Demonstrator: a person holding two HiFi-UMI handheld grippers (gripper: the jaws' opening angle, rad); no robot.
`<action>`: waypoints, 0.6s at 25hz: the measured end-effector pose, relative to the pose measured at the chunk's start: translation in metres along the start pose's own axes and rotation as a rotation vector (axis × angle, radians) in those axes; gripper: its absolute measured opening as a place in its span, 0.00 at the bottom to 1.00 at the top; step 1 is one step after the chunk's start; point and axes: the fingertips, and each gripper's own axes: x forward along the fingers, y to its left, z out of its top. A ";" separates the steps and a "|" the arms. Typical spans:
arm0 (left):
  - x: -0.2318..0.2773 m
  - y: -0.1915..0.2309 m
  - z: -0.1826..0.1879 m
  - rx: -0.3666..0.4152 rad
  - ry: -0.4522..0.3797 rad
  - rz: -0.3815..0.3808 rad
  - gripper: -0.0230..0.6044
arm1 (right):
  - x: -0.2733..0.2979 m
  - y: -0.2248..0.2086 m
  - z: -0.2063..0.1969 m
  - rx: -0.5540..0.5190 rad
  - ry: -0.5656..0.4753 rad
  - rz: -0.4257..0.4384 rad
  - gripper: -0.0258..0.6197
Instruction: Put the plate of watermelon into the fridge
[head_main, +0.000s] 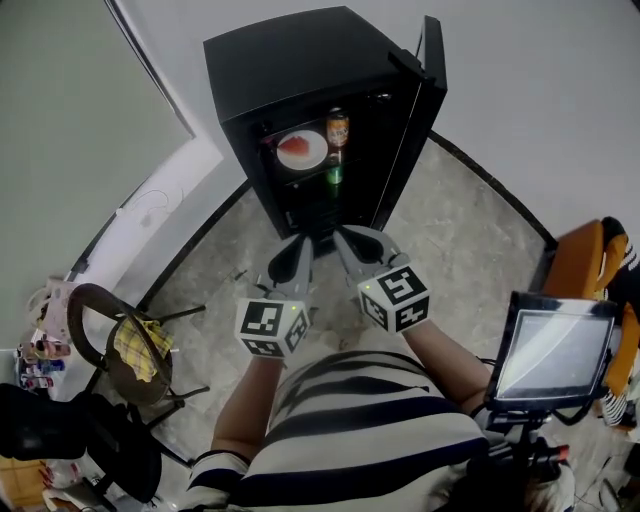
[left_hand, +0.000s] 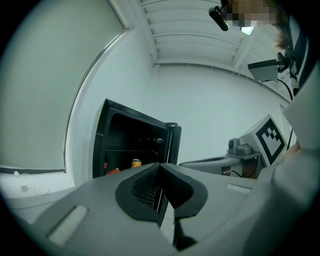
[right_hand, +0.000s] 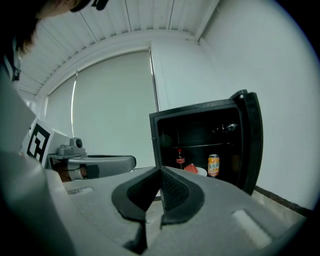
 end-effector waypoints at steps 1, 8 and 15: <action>-0.001 -0.001 -0.004 0.000 0.007 0.001 0.03 | -0.001 -0.001 -0.005 0.010 0.010 -0.009 0.04; -0.004 -0.003 -0.023 -0.040 0.041 0.011 0.03 | -0.005 -0.001 -0.017 0.034 0.028 -0.027 0.04; -0.005 -0.005 -0.024 -0.040 0.040 0.020 0.03 | -0.006 0.003 -0.018 0.037 0.021 -0.014 0.04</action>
